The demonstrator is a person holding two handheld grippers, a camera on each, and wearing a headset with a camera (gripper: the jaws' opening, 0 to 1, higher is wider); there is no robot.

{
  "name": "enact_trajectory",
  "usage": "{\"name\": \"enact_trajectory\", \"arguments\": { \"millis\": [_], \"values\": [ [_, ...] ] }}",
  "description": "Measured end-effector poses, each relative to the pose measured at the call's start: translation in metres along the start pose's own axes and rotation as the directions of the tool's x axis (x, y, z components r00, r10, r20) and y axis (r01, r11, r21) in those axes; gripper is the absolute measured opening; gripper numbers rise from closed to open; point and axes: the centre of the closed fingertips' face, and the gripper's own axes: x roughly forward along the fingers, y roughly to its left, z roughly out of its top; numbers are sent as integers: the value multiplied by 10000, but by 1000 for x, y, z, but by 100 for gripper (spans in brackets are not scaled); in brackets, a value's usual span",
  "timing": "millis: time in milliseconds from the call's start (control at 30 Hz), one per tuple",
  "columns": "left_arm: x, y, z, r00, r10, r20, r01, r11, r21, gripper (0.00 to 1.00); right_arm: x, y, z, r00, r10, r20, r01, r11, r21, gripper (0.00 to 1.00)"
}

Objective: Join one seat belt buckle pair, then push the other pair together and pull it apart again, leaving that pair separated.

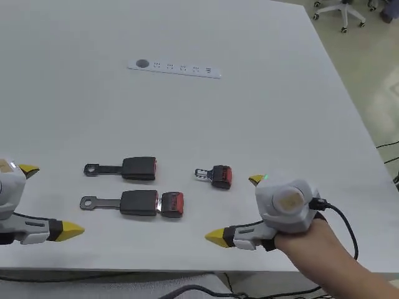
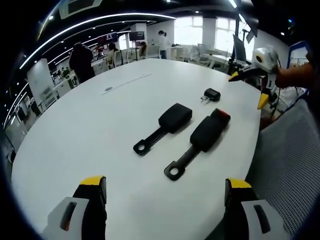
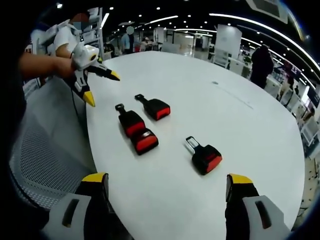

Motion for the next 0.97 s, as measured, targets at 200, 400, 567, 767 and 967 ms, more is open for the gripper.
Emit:
{"name": "enact_trajectory", "arguments": {
  "millis": [200, 400, 567, 767, 967],
  "values": [
    [0, 3, -3, 9999, -13, 125, 14, 9999, -143, 100, -1, -2, 3, 9998, -119, 141, 117, 9999, 104, 99],
    [-2, 0, 1, 9996, -53, 293, 59, 9998, -201, 100, -4, -2, 3, 9996, -146, 248, 136, 9991, 403, 99],
    [-4, -2, -1, 9994, -56, 356, 65, 9997, -255, 100, -7, -4, -1, 9993, -241, 272, 224, 9977, 645, 99],
    [-6, -3, -3, 9991, -35, 412, 48, 9995, -318, 100, -8, -2, -1, 9992, -274, 290, 254, 9975, 666, 99],
    [-8, -6, 0, 9978, -103, 653, 135, 9987, -501, 100, -9, 1, 0, 9993, -270, 241, 251, 9969, 746, 98]
  ]
}}
